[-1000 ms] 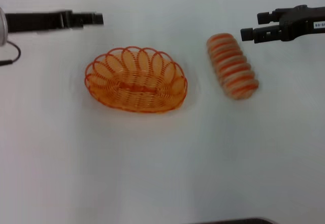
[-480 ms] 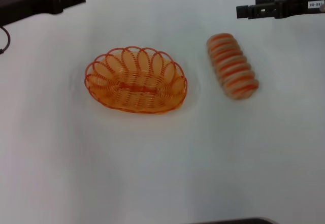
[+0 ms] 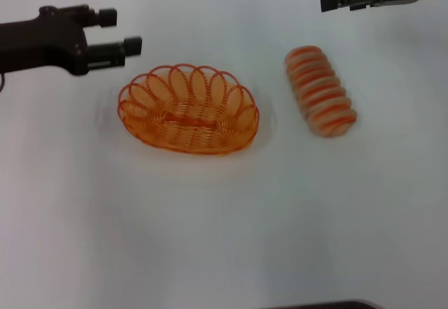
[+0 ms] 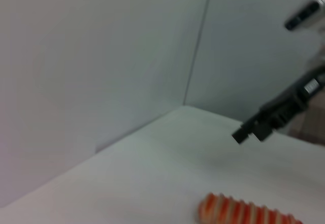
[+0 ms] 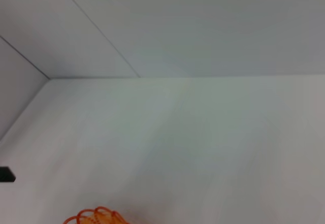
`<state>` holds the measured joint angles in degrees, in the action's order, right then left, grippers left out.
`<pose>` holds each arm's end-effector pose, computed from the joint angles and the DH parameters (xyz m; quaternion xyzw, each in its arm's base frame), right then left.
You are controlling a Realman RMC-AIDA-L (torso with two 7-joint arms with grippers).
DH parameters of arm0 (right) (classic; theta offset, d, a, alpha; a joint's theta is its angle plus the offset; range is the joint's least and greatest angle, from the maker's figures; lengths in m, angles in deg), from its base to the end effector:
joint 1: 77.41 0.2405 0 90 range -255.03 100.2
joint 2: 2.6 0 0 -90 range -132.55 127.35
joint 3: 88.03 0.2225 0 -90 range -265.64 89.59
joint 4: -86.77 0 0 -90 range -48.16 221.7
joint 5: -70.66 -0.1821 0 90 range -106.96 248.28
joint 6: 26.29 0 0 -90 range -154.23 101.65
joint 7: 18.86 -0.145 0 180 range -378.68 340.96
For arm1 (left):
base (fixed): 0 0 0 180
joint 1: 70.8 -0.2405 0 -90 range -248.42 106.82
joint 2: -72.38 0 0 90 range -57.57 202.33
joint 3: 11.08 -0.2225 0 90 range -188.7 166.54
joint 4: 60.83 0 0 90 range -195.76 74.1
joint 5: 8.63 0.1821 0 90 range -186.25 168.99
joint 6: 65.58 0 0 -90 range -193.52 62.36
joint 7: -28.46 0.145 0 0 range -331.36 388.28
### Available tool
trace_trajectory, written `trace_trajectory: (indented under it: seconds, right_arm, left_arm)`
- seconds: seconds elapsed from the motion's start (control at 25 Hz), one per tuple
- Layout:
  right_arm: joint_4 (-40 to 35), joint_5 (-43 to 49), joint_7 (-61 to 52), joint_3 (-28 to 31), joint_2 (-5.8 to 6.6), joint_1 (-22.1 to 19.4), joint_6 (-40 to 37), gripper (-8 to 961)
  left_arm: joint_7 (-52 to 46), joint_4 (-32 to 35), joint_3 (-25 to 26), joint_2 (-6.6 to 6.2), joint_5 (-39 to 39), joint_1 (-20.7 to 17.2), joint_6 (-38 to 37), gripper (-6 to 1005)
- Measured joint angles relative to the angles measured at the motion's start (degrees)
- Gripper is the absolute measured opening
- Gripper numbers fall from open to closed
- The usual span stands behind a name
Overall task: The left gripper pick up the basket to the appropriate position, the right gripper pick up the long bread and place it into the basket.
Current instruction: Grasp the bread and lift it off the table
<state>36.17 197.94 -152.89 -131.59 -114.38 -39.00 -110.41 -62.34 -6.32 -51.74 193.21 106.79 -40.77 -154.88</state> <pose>0.2063 0.3548 0.0782 -0.8421 0.4946 0.1355 0.1671 -0.1961 0.3136 0.0465 -0.9386 -0.2024 -0.2192 0.1732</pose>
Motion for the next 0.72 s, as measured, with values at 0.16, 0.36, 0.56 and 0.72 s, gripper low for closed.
trace_trajectory:
  seconds: [0.16,0.36,0.56,0.72]
  right_arm:
    - [0.0,4.1,-7.2,-0.1,1.25,2.9,-2.7,930]
    - [0.1,9.9,-15.4,-0.2,2.09,6.6,-6.4,931]
    - [0.4,15.2,-21.1,-0.4,2.35,10.9,-10.1,931]
    - [0.7,20.6,-24.3,-1.4,2.1,14.2,-11.9,931]
  left_arm:
    - [-0.5,3.4,1.6,-0.95,4.4,0.1,-4.6,712]
    - [-0.4,6.3,3.7,-1.86,7.9,0.2,-6.9,711]
    - [0.3,7.4,3.7,-1.87,9.9,0.1,-6.9,710]
    - [1.3,7.8,3.7,-1.86,10.7,0.1,-5.8,709]
